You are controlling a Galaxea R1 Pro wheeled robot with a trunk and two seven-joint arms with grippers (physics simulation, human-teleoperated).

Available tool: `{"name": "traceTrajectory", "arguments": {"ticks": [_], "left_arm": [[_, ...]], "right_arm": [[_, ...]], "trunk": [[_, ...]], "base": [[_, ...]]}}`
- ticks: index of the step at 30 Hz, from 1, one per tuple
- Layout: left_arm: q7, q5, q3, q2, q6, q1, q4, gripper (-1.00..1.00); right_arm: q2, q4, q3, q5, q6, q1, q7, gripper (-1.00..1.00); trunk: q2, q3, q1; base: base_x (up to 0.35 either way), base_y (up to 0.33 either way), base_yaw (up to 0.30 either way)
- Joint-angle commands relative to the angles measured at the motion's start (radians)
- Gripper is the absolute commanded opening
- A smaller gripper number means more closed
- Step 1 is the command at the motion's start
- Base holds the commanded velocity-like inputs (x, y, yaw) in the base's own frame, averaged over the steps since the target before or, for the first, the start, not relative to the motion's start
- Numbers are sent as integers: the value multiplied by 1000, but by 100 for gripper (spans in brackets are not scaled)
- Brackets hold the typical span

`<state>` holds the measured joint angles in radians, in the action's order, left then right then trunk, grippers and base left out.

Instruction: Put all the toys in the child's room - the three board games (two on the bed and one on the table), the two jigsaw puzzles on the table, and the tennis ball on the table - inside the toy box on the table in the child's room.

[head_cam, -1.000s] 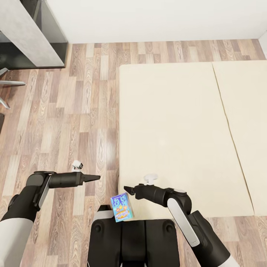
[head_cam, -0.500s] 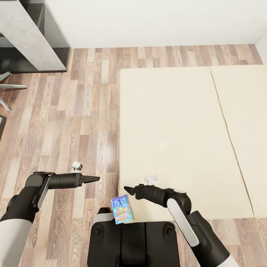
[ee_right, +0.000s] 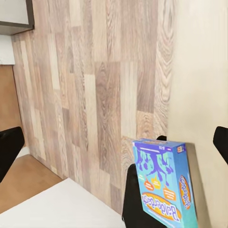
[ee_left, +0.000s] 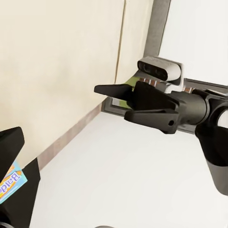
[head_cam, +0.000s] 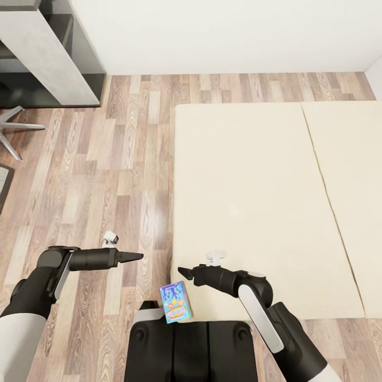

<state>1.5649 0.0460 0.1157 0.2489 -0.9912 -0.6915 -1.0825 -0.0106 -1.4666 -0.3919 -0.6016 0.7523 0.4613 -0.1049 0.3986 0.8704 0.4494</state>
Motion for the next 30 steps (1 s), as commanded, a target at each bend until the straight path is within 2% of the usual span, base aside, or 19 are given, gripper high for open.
{"name": "traceTrajectory", "arguments": {"ticks": [1, 30], "left_arm": [[6, 5, 0, 0, -10, 0, -1, 100], [6, 6, -1, -5, -10, -1, 0, 100]], "right_arm": [[-1, 3, 0, 4, -2, 0, -5, 100], [-2, 9, 2, 3, -21, 0, -6, 100]], "trunk": [[1, -1, 1], [1, -48, 1]], "base": [[0, 0, 87], [0, 0, 123]]}}
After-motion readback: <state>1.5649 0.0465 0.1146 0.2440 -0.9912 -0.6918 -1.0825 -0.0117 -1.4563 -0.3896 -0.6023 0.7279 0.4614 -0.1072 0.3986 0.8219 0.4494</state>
